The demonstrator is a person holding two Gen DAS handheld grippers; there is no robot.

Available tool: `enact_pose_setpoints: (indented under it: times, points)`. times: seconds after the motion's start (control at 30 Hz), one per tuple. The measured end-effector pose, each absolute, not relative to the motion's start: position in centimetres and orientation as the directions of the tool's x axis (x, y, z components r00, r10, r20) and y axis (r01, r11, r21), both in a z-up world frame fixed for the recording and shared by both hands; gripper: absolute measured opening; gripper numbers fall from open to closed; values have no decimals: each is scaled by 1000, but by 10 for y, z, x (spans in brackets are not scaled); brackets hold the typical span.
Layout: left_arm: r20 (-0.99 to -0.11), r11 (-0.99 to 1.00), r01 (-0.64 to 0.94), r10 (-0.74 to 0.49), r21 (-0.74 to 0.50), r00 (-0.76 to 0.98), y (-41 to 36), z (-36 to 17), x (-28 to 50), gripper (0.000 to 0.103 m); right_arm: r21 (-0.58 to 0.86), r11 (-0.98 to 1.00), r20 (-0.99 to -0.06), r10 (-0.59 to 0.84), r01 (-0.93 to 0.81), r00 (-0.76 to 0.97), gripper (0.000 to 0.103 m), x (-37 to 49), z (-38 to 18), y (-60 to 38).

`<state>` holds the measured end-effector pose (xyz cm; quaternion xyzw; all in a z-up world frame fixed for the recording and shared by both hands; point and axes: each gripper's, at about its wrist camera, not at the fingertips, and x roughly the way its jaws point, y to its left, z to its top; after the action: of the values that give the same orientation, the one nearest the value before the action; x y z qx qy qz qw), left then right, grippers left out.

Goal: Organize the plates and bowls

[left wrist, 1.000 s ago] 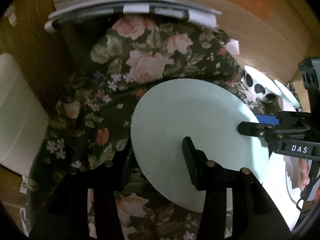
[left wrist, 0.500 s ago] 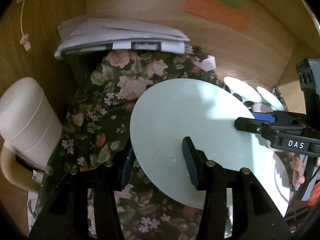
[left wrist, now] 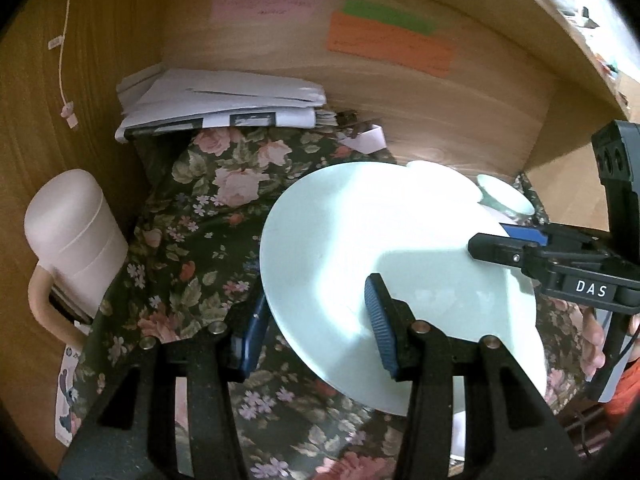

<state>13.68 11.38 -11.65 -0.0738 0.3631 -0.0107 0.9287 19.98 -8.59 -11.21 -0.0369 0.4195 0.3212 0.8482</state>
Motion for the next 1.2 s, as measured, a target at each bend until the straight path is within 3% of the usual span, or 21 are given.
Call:
enact_pose_setpoints:
  times: [0.43, 1.2]
  points:
    - [-663, 988, -7, -99, -154, 742, 85, -114, 109, 47, 217, 797, -716, 523, -564, 462, 38, 168, -108, -117]
    - [-723, 980, 12, -153, -196, 674, 52, -155, 96, 47, 284, 822, -763, 506, -494, 403, 38, 144, -157, -153]
